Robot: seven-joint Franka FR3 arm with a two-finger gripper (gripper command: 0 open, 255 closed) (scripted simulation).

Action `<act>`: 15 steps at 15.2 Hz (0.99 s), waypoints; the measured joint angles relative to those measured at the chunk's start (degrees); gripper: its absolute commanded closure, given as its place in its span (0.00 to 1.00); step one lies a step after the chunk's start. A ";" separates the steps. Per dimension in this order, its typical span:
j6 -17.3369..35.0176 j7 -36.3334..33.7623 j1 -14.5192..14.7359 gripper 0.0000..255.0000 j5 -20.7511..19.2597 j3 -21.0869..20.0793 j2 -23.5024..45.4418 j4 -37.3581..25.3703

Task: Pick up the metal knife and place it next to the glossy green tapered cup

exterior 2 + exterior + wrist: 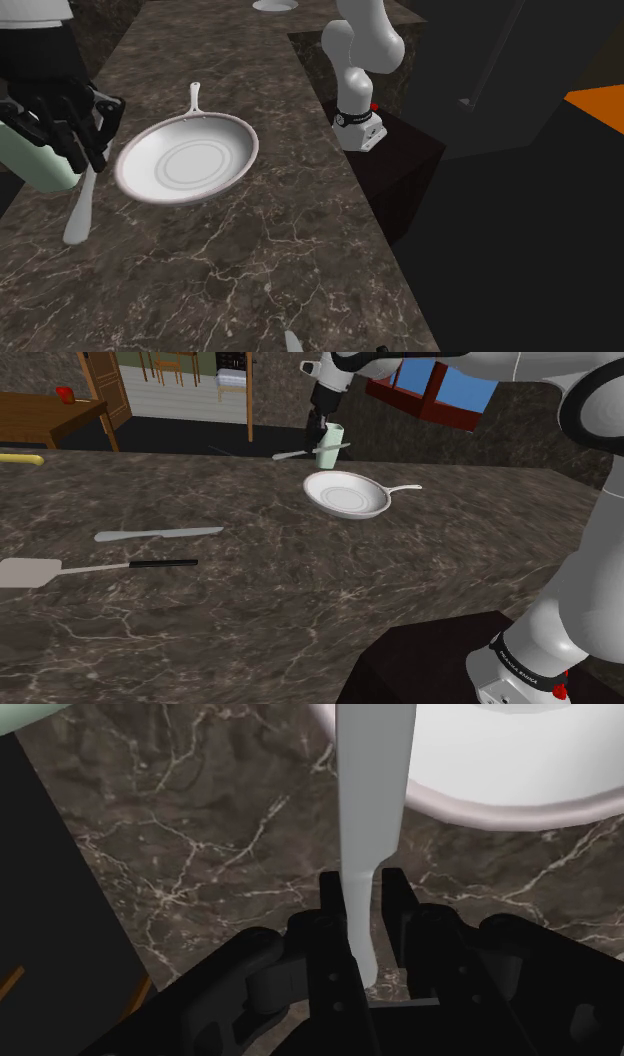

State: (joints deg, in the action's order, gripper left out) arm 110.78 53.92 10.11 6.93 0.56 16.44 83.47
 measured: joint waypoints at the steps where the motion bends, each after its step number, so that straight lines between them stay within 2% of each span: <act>1: 0.87 0.13 -0.01 1.00 0.04 0.01 -0.24 1.13; 15: 11.23 1.42 0.08 1.00 0.71 -0.21 0.55 10.14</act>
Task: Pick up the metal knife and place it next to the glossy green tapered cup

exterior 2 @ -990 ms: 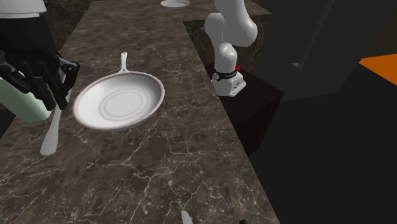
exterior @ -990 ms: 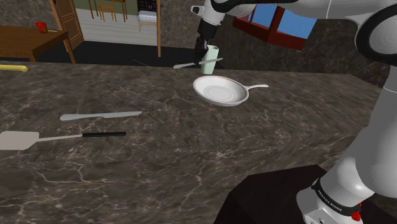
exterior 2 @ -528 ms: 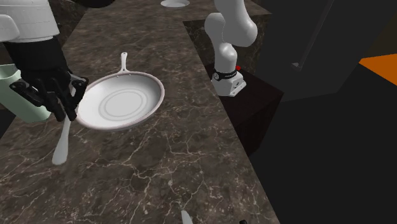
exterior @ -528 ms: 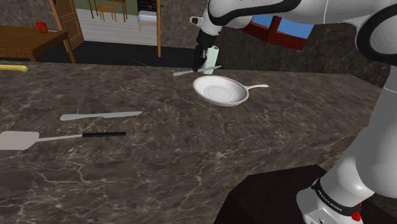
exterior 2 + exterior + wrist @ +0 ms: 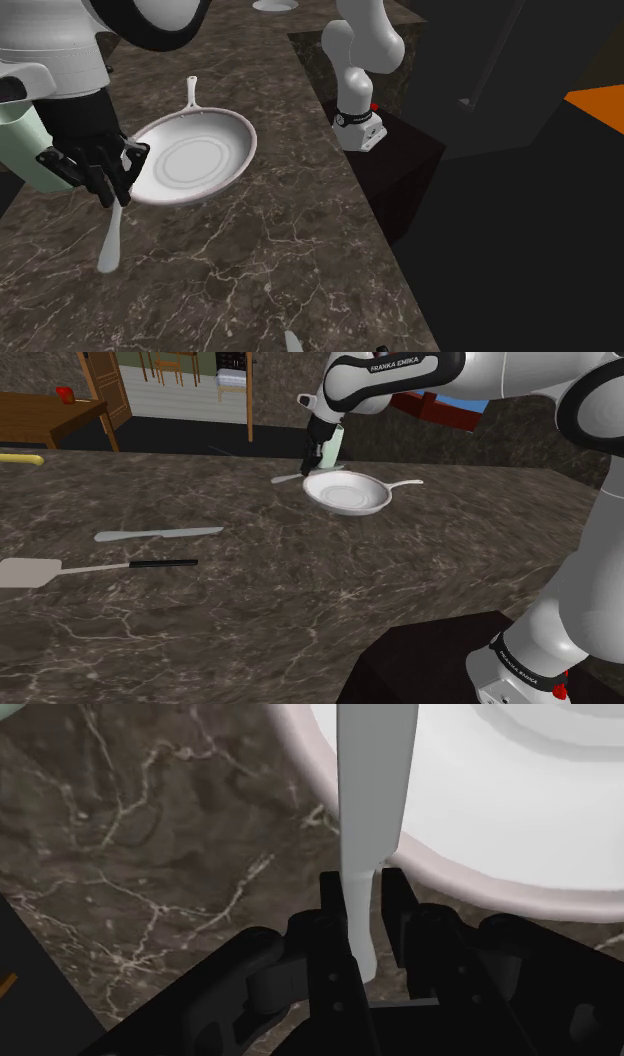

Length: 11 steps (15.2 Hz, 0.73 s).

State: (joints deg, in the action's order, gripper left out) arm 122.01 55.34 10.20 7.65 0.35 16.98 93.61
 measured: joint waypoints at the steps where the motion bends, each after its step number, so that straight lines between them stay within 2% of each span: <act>1: 1.49 0.13 0.02 1.00 0.10 -0.04 0.00 0.70; 4: 3.64 0.32 0.05 1.00 0.25 -0.17 0.35 1.40; 9: 3.75 0.33 -0.01 1.00 0.23 -0.22 0.18 1.76; 10: 3.88 0.21 0.02 0.00 0.17 -0.22 0.18 1.82; 11: 4.44 0.14 -0.02 0.00 0.09 -0.13 0.26 1.73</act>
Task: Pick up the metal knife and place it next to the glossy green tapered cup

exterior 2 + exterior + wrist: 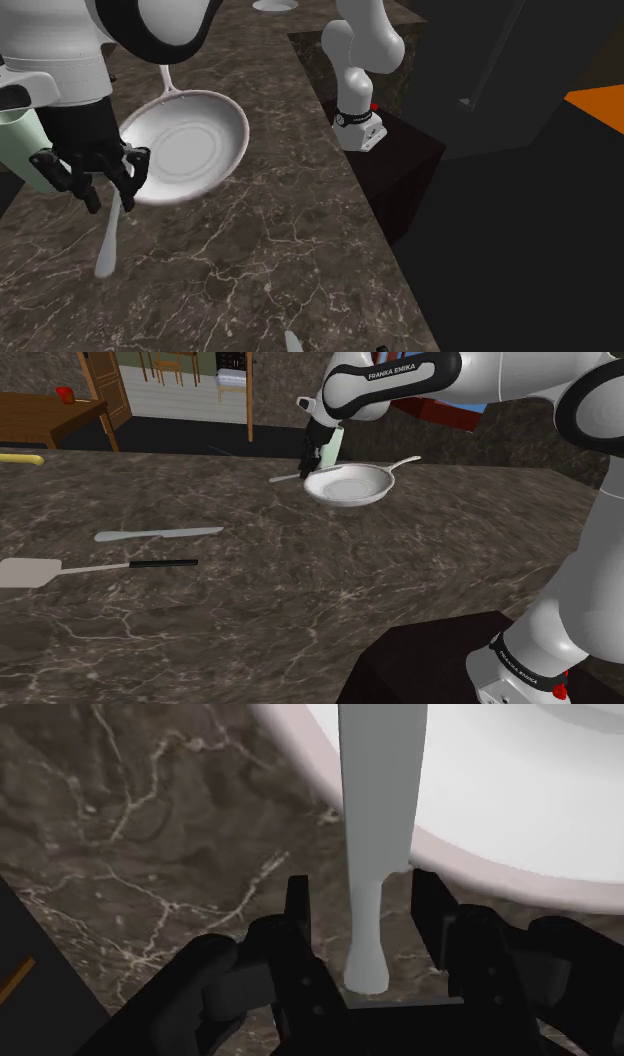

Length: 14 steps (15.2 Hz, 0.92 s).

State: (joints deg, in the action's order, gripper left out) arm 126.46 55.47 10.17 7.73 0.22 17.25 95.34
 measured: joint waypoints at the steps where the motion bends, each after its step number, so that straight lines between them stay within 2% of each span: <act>1: -0.22 0.10 -0.13 0.00 0.00 0.08 -0.08 0.09; 6: -2.76 0.10 -0.16 0.00 -0.06 0.09 -0.03 0.22; 10: -7.25 -0.10 -0.41 0.00 -0.28 0.27 -2.18 -2.08; 14: -7.84 -0.10 -0.45 0.00 -0.30 0.30 -2.50 -2.29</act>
State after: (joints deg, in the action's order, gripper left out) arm 118.62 55.37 9.72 7.44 0.52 14.75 93.05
